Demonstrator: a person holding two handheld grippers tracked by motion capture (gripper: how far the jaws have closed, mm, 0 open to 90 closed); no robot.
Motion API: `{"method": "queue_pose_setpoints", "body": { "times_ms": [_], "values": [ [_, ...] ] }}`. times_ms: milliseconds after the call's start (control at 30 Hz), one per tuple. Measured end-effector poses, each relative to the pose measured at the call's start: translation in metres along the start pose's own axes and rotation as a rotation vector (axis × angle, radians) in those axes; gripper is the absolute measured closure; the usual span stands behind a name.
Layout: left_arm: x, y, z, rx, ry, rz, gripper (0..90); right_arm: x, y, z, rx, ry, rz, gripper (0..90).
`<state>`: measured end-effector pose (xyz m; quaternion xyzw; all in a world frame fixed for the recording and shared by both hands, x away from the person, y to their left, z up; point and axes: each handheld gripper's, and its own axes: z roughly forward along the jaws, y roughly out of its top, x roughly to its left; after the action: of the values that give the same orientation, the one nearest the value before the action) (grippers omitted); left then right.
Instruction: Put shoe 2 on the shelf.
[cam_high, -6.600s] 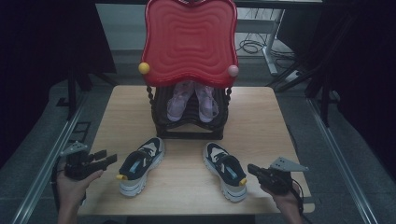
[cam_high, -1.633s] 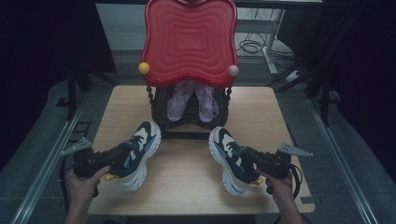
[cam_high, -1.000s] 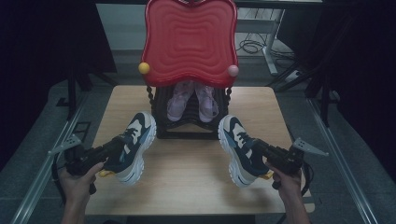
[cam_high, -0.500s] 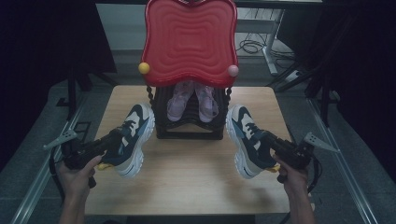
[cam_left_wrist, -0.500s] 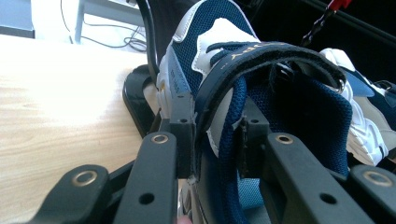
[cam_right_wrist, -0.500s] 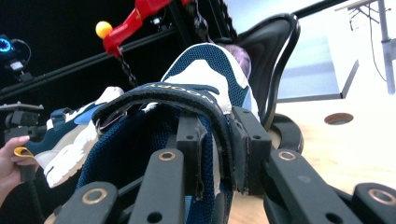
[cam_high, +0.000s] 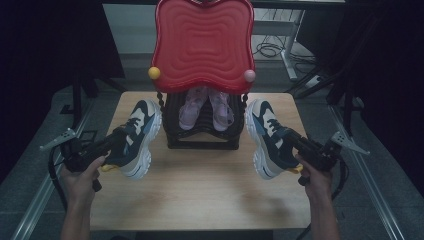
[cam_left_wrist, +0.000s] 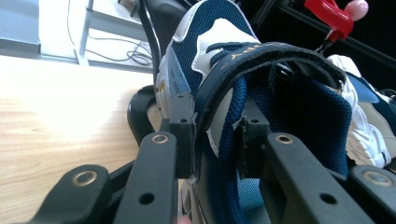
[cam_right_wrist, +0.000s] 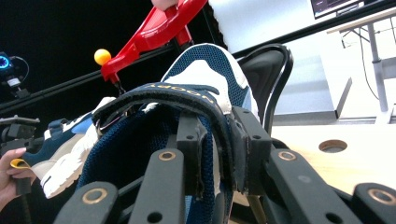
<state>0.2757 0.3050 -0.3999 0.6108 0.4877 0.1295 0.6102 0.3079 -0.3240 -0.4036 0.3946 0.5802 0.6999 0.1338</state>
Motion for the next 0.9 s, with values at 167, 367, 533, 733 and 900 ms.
{"method": "queue_pose_setpoints", "body": {
  "times_ms": [167, 367, 533, 733, 900],
  "values": [
    [0.000, 0.006, 0.001, -0.010, 0.002, 0.003, 72.7, -0.001, 0.008, 0.002, -0.024, -0.006, 0.004, 74.0],
    [0.001, 0.016, 0.001, -0.027, -0.001, 0.004, 72.7, -0.003, 0.019, 0.001, -0.054, -0.018, 0.005, 74.0],
    [0.002, 0.022, 0.003, -0.037, -0.008, -0.002, 72.7, -0.003, 0.026, 0.000, -0.072, -0.020, 0.008, 74.0],
    [0.004, 0.031, 0.004, -0.065, -0.004, -0.011, 72.7, -0.004, 0.035, 0.001, -0.089, -0.028, 0.001, 74.0],
    [0.005, 0.039, 0.005, -0.079, 0.005, -0.013, 72.7, -0.004, 0.042, 0.004, -0.099, -0.032, 0.003, 74.0]
  ]
}}
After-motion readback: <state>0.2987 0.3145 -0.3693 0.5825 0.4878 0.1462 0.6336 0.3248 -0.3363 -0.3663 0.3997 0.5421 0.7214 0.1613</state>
